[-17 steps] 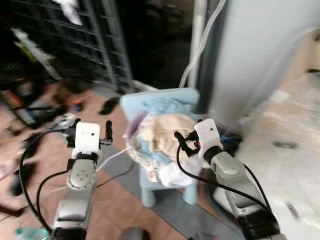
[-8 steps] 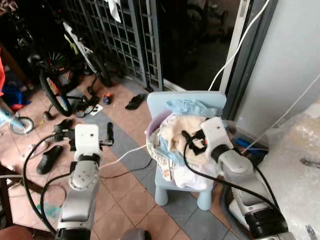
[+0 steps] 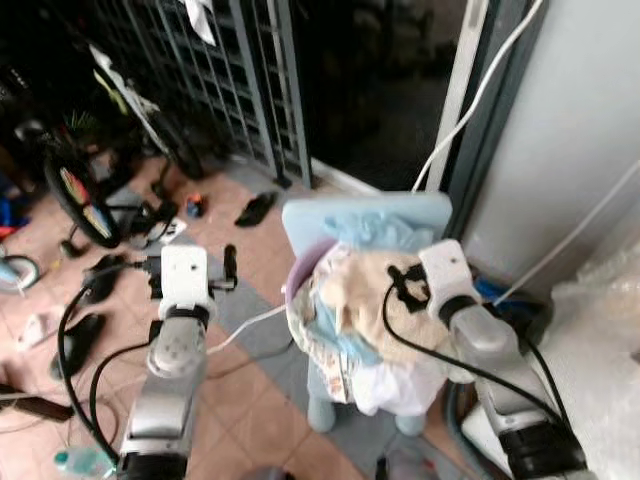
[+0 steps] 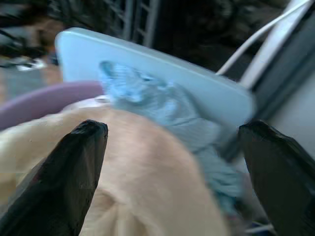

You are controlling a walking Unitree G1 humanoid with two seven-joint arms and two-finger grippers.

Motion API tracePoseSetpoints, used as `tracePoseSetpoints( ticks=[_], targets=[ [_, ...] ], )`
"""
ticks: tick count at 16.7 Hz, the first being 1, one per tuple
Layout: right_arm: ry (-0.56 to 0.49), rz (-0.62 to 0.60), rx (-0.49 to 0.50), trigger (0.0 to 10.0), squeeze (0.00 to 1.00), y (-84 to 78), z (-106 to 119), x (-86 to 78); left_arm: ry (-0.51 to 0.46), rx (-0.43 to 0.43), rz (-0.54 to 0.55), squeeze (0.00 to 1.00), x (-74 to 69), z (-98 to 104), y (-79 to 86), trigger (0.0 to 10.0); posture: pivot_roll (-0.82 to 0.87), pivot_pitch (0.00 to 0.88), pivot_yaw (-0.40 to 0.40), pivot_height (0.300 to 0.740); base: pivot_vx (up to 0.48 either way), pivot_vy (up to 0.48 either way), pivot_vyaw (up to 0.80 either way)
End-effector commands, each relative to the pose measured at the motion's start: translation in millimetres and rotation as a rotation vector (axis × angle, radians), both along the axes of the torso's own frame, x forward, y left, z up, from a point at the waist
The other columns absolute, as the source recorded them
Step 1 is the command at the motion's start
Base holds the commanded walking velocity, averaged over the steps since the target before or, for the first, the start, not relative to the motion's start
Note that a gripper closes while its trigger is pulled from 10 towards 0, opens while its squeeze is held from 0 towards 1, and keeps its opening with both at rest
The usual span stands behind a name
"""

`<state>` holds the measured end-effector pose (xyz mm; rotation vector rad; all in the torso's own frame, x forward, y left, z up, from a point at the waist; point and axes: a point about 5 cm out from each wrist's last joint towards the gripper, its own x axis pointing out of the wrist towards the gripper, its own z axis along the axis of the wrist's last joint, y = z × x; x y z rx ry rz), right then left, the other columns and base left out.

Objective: Clothes washing

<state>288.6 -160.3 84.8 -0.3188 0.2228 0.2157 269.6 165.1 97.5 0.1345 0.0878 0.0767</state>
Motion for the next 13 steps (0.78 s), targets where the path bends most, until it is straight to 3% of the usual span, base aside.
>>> tracePoseSetpoints(
  ticks=[1,5,10,11,12,13],
  targets=[
    [-0.001,0.024,-0.013,10.0,0.0,9.5,2.4,1.8,0.036,0.034,0.031,0.0,-8.6,-4.3,14.4,10.0,-0.03,0.034,0.084,0.74,0.0,0.0,0.0],
    [0.133,-0.011,-0.09,10.0,0.0,2.4,-10.5,5.7,0.167,0.023,-0.038,0.0,-25.6,-18.3,16.1,10.0,0.0,0.081,0.062,0.74,0.0,0.0,0.0],
    [0.248,-0.183,-0.128,10.0,0.0,-12.7,-25.2,18.3,0.165,0.049,-0.068,0.0,-35.2,-10.3,16.6,10.0,0.0,0.116,0.066,0.74,0.0,0.0,0.0],
    [0.294,-0.201,-0.113,6.7,0.0,-13.3,-33.4,18.3,0.173,0.052,-0.072,0.0,-38.8,-10.5,14.2,10.0,0.01,0.117,0.067,0.74,0.0,0.0,0.0],
    [0.325,-0.216,-0.1,0.5,0.0,-13.5,-38.6,17.1,0.175,0.047,-0.079,0.0,-39.9,-10.4,12.6,10.0,0.02,0.119,0.062,0.74,0.0,0.0,0.0],
    [0.356,-0.226,-0.085,0.0,0.0,-13.6,-43.9,15.4,0.176,0.048,-0.083,0.0,-41.2,-9.9,10.9,10.0,0.03,0.12,0.051,0.74,0.0,0.0,0.0]
  ],
)
